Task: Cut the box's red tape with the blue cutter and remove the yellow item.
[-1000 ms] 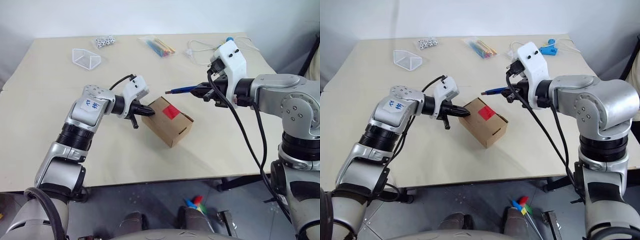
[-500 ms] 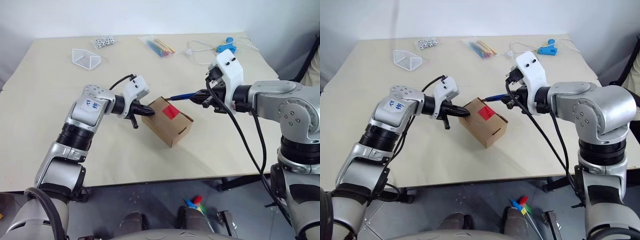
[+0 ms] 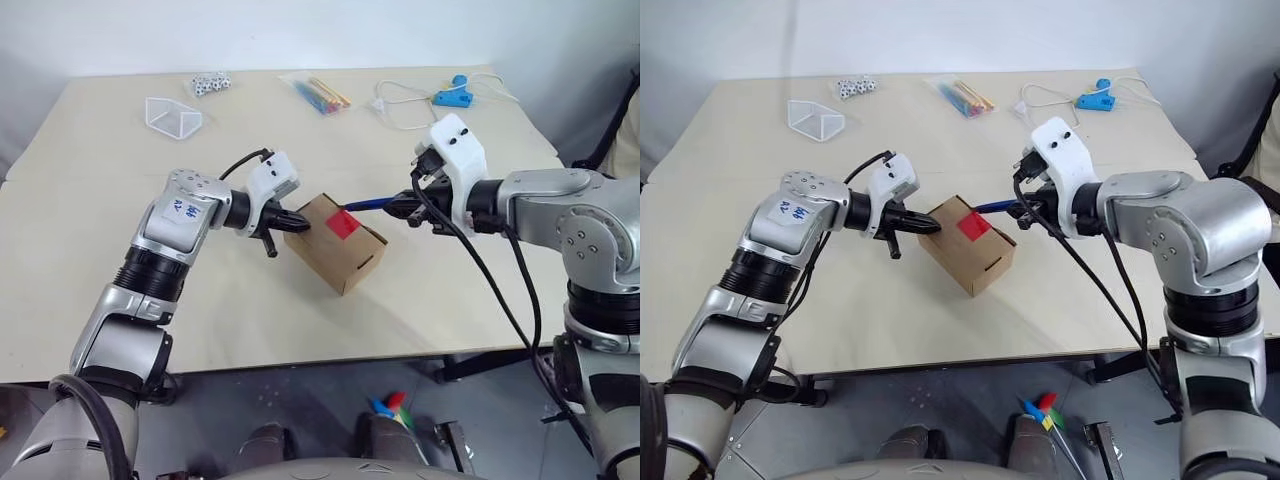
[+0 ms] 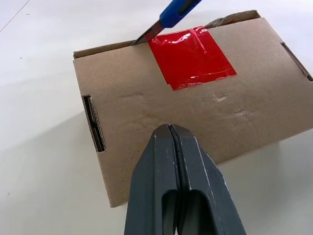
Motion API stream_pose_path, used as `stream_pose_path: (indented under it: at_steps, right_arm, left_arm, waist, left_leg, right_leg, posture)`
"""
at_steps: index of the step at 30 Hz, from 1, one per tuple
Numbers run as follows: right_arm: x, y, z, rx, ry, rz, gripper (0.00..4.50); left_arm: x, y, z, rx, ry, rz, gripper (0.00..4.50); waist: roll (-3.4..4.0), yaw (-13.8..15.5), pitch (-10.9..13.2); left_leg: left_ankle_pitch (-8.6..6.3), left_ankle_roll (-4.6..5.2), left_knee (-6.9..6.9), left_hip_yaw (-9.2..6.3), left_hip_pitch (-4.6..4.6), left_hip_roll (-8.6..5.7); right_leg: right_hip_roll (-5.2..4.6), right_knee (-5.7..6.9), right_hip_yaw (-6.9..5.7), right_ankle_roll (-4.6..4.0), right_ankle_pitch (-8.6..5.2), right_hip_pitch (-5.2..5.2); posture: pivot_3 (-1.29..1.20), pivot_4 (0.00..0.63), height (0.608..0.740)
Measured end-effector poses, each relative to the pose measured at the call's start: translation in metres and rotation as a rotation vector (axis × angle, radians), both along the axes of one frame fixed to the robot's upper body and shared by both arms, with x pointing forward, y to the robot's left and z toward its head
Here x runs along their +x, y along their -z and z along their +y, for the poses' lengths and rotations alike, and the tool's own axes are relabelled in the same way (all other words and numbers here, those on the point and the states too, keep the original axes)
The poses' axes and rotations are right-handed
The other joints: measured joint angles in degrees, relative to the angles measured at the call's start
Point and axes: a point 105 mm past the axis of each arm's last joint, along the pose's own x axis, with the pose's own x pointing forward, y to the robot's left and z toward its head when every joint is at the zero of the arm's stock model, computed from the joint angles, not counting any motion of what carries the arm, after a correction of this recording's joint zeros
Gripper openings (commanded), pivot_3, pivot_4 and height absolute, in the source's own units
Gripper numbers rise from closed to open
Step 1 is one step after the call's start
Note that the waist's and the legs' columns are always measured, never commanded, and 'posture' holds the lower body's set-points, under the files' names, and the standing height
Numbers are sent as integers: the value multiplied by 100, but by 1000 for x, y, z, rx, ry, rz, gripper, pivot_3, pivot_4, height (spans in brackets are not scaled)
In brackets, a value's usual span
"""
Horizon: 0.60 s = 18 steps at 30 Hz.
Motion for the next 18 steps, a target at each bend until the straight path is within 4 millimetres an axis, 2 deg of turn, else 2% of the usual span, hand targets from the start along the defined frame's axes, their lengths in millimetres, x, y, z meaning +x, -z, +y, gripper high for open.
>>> stream_pose_path:
  at_steps: [18]
  right_arm:
    - [5, -6, 4, -93, 16, 124, 142]
  left_arm:
    - [5, 1, -7, 68, -59, 41, 0]
  waist:
    - [-1, 46, -3]
  left_leg:
    - [-1, 3, 25, 1, 8, 4]
  right_leg:
    - [0, 8, 10, -1, 0, 14]
  posture:
    - [0, 150, 740]
